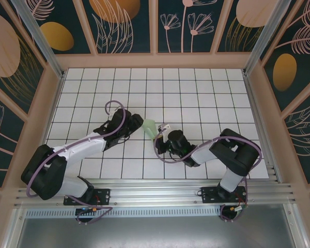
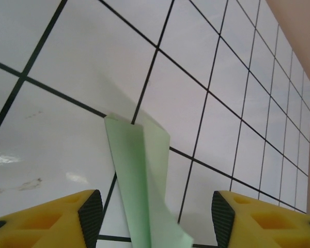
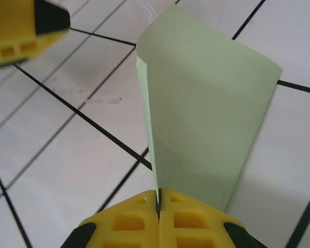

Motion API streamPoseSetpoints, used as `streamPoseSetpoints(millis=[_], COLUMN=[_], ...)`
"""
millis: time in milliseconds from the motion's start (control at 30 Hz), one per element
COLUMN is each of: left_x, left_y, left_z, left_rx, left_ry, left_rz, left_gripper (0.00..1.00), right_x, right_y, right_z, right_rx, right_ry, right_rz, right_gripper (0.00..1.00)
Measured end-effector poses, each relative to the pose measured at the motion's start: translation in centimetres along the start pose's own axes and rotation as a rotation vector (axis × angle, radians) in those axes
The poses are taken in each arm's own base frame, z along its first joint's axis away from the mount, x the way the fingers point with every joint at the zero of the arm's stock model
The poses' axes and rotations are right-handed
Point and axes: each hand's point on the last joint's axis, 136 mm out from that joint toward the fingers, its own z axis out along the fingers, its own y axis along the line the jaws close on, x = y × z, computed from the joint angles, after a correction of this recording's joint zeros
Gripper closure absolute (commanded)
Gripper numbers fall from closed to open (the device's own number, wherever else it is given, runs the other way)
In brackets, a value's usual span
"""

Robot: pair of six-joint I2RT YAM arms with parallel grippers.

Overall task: Fold a paper plane with a square sheet of paper (pick it up from the middle)
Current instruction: Fold the wing for the fifth time at the center of the table.

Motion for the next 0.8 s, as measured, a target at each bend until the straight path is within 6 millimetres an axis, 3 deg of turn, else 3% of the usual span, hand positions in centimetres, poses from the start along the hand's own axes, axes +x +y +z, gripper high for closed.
streamPoseSetpoints(millis=[133,367,800], left_x=[0.3,0.7,2.1], left_y=[0.1,-1.1,-1.8], left_z=[0.1,0.3,0.8], left_rx=[0.013,0.09,0.17], left_ry=[0.006,0.029,0.087], left_rz=[-0.002,-0.021,-0.04], left_gripper=[0.42,0.43,0.43], right_x=[-0.4,1.3,1.9], right_y=[0.3,-0.3,-1.1], right_z=[0.0,0.6,0.8], right_rx=[-0.045,-0.07,-0.12], right_ry=[-0.01,0.044,0.083], right_rz=[0.092,0.231,0.443], right_gripper=[1.0,1.0,1.0])
